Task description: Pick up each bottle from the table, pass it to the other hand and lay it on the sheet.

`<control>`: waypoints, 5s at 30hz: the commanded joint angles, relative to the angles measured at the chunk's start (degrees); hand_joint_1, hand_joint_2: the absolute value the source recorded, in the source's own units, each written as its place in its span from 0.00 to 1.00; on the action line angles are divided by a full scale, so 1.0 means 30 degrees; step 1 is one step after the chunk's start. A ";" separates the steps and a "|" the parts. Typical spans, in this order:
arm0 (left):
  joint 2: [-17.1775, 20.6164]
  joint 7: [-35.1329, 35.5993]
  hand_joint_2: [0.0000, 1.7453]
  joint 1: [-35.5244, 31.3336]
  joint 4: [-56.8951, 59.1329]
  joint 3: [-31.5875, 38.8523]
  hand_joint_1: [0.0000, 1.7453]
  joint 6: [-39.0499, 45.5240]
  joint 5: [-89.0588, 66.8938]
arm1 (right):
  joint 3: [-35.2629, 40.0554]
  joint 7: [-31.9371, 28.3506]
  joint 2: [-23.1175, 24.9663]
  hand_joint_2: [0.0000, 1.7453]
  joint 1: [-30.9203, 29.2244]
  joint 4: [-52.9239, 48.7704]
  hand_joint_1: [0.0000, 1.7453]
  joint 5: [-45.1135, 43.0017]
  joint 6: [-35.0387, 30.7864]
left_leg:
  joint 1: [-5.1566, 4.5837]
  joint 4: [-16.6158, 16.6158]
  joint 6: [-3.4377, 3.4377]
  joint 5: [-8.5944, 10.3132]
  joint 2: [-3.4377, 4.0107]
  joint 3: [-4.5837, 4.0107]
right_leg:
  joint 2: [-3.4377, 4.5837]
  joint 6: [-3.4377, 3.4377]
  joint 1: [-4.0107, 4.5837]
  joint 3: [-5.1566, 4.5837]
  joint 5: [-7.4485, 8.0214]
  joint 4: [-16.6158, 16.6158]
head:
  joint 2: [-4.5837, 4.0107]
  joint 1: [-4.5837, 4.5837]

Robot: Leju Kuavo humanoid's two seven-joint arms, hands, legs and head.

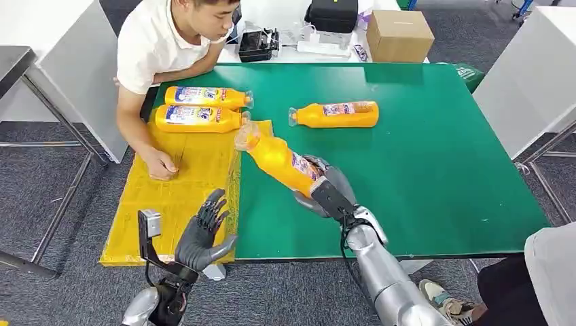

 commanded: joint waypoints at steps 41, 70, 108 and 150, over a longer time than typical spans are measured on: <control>-0.1185 -0.2234 1.00 -0.1405 -0.0181 -0.1425 1.00 -0.1276 0.3051 | 0.8725 -0.0719 0.1597 1.00 0.0684 0.1180 1.00 -0.1792 0.1922 | -0.0007 -0.0037 -0.0007 -0.0010 -0.0024 0.0059 | -0.0080 -0.0022 -0.0003 0.0043 -0.0036 -0.0020 | 0.0000 0.0000; -0.0034 -0.3065 1.00 -0.4419 0.3139 0.2113 1.00 0.8669 -0.9166 | 1.1862 -0.0487 -0.0385 0.00 0.3227 -0.4737 0.00 0.3028 -0.3696 | 0.0000 -0.0033 -0.0012 0.0012 -0.0045 -0.0015 | -0.0070 -0.0020 0.0000 -0.0021 -0.0012 -0.0015 | 0.0000 0.0023; -0.0483 0.5857 1.00 -1.5804 2.0617 -0.1380 1.00 0.5678 -2.9203 | 1.1201 -0.1486 0.0670 0.00 0.1813 -0.3673 0.00 0.2724 -0.1701 | 0.0004 -0.0013 -0.0030 0.0074 -0.0033 -0.0045 | -0.0067 -0.0045 0.0001 -0.0061 0.0054 0.0014 | 0.0000 0.0000; 0.0906 -0.1730 1.00 -0.8384 0.7615 0.5289 0.00 -0.0843 -0.8712 | 1.1673 -0.2820 0.0181 0.00 0.2710 -0.2737 0.00 0.1491 -0.3914 | -0.0007 -0.0043 -0.0020 0.0058 0.0030 0.0022 | -0.0048 -0.0049 -0.0008 -0.0005 0.0039 -0.0006 | 0.0000 0.0000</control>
